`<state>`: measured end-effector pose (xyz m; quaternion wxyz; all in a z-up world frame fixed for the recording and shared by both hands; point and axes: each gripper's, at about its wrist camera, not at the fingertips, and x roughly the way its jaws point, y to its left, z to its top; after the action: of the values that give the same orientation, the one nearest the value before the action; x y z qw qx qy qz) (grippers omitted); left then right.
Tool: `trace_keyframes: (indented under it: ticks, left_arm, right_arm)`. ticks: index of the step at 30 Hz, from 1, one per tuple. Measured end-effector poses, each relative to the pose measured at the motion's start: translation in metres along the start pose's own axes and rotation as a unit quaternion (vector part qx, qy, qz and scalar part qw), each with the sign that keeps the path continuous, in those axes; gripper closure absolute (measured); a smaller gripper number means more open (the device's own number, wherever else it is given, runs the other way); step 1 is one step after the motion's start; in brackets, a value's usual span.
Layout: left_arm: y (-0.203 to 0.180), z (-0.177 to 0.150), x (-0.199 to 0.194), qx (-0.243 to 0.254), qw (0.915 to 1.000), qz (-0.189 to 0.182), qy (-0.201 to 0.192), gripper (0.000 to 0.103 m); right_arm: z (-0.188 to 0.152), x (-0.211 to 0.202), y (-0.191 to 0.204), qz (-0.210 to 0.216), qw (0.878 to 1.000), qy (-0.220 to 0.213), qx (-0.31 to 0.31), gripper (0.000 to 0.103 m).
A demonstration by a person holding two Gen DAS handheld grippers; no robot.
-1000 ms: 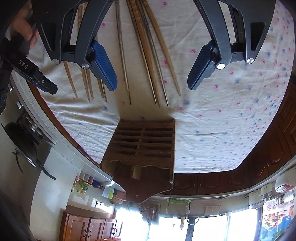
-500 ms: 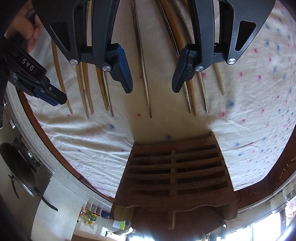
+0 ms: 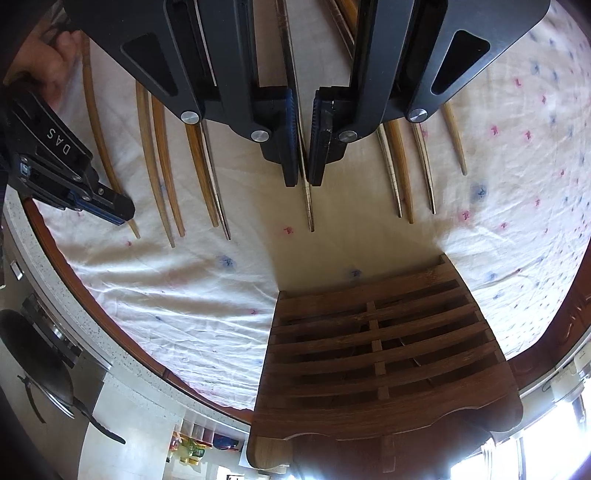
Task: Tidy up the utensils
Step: 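Grasp a metal chopstick with the left tool while the right tool grasps a wooden chopstick, then carry both chopsticks upright to the wooden holder and lower them into its slots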
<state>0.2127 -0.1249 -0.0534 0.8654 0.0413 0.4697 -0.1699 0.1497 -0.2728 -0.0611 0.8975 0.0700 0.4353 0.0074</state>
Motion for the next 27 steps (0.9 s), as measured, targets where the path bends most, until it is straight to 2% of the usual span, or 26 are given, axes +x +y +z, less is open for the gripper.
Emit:
trace_keyframes:
  ticks: [6,12,27]
  left_arm:
    - [0.012,-0.004,-0.033,-0.025,0.9989,-0.032,-0.026,0.098]
    - [0.030,-0.007,-0.075,-0.050,0.9951,-0.057,-0.062,0.098]
    - [0.059,-0.012,-0.155,-0.092,0.9812,-0.086,-0.146,0.098]
  right_arm:
    - [-0.003,-0.016,-0.002,0.040,0.999,-0.007,0.030,0.098]
    - [0.003,-0.052,0.005,0.066,0.996,-0.047,0.034,0.098]
    - [0.025,-0.131,0.028,0.118,0.983,-0.138,0.028,0.098]
